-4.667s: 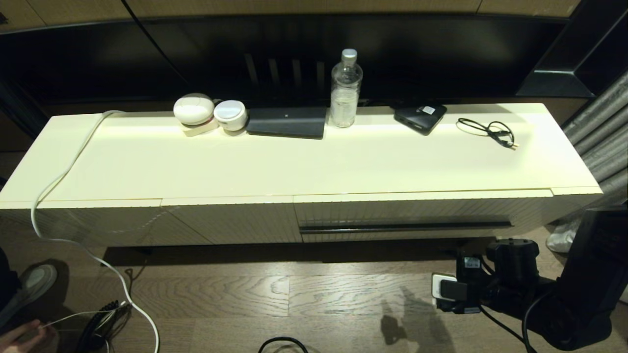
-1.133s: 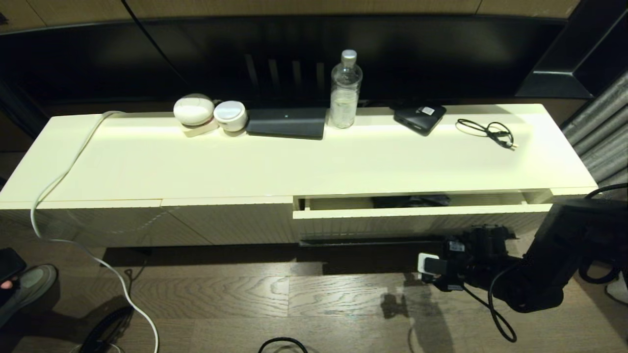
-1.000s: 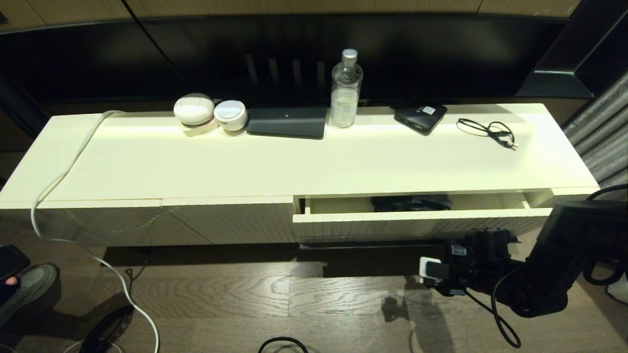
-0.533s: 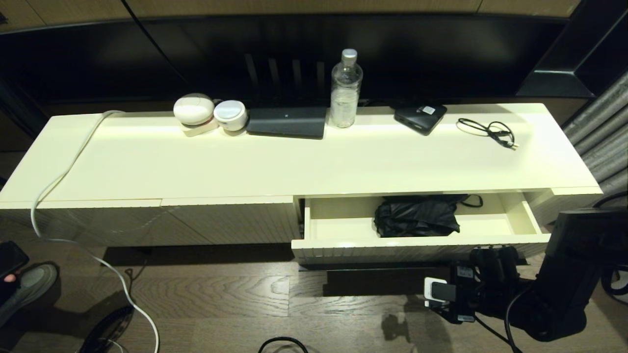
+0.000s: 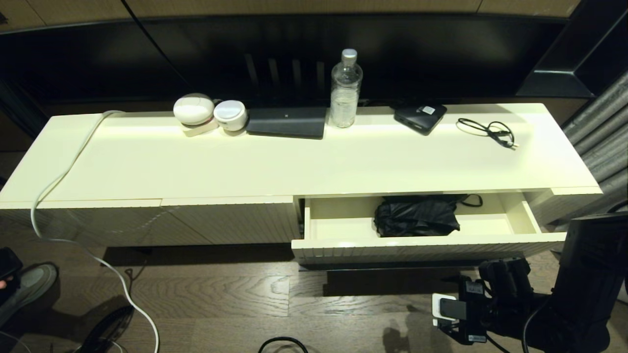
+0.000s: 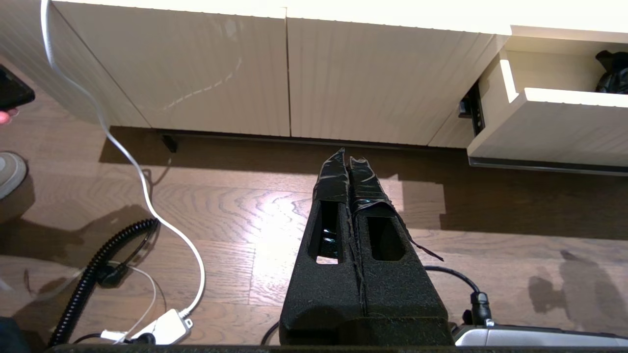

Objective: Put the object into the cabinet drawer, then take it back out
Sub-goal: Open the drawer

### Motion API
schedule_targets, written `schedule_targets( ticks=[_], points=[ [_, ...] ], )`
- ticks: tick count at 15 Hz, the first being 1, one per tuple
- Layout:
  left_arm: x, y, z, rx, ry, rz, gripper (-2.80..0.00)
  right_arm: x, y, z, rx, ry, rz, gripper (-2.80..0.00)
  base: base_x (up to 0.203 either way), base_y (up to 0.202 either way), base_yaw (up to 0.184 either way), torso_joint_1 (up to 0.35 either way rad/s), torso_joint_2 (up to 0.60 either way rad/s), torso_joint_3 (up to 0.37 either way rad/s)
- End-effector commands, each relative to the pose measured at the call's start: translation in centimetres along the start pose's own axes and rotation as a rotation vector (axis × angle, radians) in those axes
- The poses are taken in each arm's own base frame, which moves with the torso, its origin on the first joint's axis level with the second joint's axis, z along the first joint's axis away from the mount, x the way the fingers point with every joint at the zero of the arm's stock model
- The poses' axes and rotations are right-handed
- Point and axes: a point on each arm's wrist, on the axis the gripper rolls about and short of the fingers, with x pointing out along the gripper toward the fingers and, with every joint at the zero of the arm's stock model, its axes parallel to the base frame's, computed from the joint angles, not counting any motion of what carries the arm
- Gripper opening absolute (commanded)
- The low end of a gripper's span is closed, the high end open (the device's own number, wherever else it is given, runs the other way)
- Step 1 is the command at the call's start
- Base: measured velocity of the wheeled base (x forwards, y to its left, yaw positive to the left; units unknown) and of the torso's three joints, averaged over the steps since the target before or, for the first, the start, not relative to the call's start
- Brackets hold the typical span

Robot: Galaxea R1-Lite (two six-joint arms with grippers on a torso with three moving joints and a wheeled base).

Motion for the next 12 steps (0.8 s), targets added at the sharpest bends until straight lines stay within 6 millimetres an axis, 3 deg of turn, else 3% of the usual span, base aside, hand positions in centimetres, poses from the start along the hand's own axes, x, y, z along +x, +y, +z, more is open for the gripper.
schedule_targets(
  ticks=[1, 4, 12],
  points=[
    [0.0, 0.0, 0.0, -0.001, -0.002, 0.001, -2.8, -0.7, 0.0, 0.1, 0.002, -0.005, -0.009, 0.0, 0.0, 0.0, 0.0, 0.0, 0.0, 0.0],
    [0.0, 0.0, 0.0, -0.001, -0.002, 0.001, -2.8, -3.6, -0.1, 0.6, 0.041, -0.026, -0.047, 0.0, 0.0, 0.0, 0.0, 0.0, 0.0, 0.0],
    [0.0, 0.0, 0.0, -0.001, -0.002, 0.001, -2.8, -17.2, 1.0, 1.7, 0.132, -0.13, -0.359, 0.0, 0.0, 0.0, 0.0, 0.0, 0.0, 0.0]
  ],
)
